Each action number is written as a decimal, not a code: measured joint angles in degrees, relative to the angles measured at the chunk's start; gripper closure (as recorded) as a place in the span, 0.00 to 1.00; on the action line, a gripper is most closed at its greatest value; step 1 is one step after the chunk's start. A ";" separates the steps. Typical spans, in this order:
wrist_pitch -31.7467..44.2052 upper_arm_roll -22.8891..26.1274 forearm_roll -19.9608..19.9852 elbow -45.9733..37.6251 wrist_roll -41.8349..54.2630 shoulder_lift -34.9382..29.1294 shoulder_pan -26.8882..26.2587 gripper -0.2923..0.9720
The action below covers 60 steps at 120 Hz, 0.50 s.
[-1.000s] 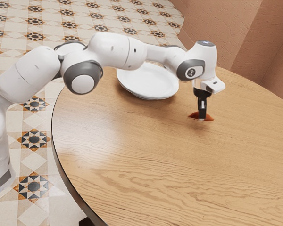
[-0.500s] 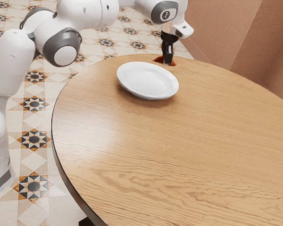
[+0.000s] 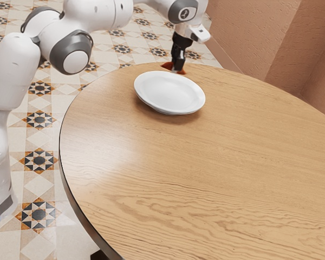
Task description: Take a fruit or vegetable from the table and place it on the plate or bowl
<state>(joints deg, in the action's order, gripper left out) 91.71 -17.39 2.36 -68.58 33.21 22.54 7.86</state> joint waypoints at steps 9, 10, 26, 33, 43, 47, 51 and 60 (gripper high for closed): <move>-0.25 -0.01 0.08 0.00 0.40 0.07 -0.02 0.44; -0.27 -0.01 0.09 0.00 0.44 0.07 -0.02 0.43; -0.45 0.04 0.10 0.00 1.02 0.09 -0.04 0.31; -0.50 0.06 0.13 0.00 1.24 0.09 -0.05 0.28; -0.54 0.07 0.15 0.00 1.51 0.13 -0.04 0.26; -0.54 0.09 0.16 0.00 1.60 0.15 -0.04 0.25; -0.52 0.17 0.14 0.03 1.70 0.12 -0.04 0.25; -0.46 0.19 2.09 0.03 1.69 0.03 -0.03 0.24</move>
<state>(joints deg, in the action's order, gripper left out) 91.25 -17.19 4.46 -68.54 34.91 22.57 7.82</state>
